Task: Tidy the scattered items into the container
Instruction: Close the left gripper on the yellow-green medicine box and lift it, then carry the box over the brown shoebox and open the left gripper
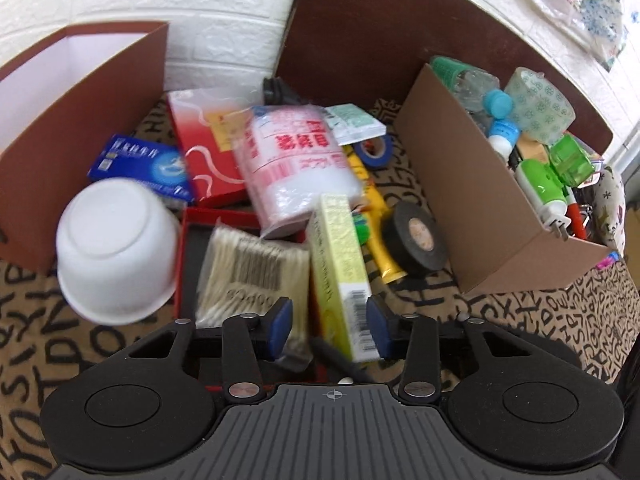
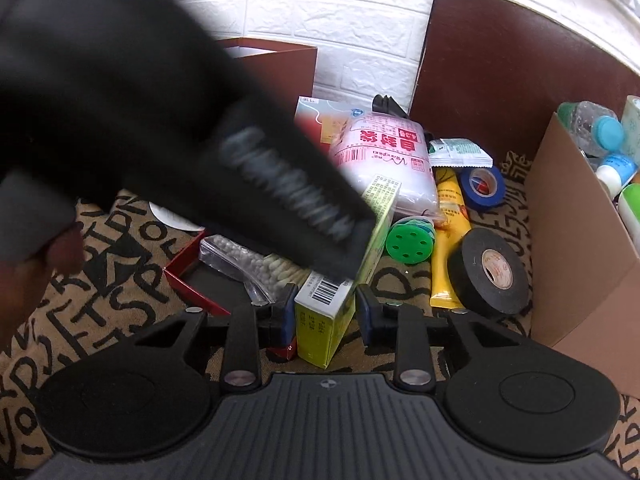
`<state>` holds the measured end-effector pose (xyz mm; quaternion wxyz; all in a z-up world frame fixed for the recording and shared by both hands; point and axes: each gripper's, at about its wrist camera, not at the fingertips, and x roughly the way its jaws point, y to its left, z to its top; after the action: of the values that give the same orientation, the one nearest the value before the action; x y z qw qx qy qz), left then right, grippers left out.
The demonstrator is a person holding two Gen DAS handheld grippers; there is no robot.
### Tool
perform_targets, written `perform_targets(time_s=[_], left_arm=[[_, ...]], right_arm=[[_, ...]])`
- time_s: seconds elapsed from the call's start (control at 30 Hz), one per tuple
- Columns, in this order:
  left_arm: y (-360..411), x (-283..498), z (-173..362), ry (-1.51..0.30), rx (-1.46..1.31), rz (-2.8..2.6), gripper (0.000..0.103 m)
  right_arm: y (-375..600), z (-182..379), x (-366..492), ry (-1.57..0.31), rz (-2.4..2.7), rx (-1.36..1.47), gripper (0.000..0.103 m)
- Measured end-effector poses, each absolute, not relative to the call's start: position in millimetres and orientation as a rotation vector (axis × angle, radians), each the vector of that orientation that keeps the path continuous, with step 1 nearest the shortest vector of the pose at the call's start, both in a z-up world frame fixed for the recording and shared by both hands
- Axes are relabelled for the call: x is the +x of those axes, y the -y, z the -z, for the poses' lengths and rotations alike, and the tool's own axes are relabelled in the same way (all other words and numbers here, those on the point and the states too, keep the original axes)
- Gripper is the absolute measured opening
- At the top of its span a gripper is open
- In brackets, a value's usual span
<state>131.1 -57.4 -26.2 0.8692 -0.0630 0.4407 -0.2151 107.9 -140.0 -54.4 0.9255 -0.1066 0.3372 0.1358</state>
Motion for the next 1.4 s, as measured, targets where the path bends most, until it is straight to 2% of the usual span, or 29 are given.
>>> perform_targets(time_s=[0.07, 0.13, 0.17, 0.27, 0.5, 0.53, 0.6, 0.63, 0.67, 0.7, 0.73, 1.07, 1.4], left_arm=[[65, 135, 26, -0.928, -0.109, 0.463, 0.046], [70, 141, 27, -0.94, -0.111, 0.492, 0.024], [72, 144, 28, -0.952, -0.121, 0.511, 0.02], [78, 145, 28, -0.961, -0.116, 0.516, 0.02], [75, 135, 23, -0.966, -0.137, 0.502, 0.02], [74, 133, 22, -0.957, -0.154, 0.497, 0.042], [71, 130, 21, -0.94, -0.19, 0.464, 0.051], [72, 130, 22, -0.952, -0.192, 0.467, 0.051], [73, 131, 24, -0.972, -0.191, 0.481, 0.046], [74, 129, 25, -0.981, -0.188, 0.484, 0.033], [74, 127, 25, -0.979, -0.178, 0.482, 0.032], [51, 90, -23, -0.822, -0.167, 0.464, 0.032], [-27, 108, -83, -0.652, -0.181, 0.28, 0.032]], right_arm=[[140, 57, 110, -0.715, -0.267, -0.204, 0.035], [142, 61, 111, -0.739, -0.251, -0.177, 0.034], [143, 62, 110, -0.745, -0.243, -0.165, 0.034], [148, 62, 109, -0.749, -0.223, -0.128, 0.034], [155, 56, 99, -0.743, -0.199, -0.092, 0.026], [155, 55, 96, -0.736, -0.196, -0.104, 0.025], [151, 51, 88, -0.712, -0.184, -0.154, 0.023], [148, 49, 84, -0.698, -0.178, -0.185, 0.022], [145, 46, 83, -0.688, -0.174, -0.204, 0.022], [144, 44, 84, -0.687, -0.173, -0.21, 0.022], [144, 43, 84, -0.691, -0.175, -0.206, 0.022], [132, 3, 62, -0.566, -0.228, -0.226, 0.023], [63, -47, 109, -0.443, -0.397, -0.212, 0.023]])
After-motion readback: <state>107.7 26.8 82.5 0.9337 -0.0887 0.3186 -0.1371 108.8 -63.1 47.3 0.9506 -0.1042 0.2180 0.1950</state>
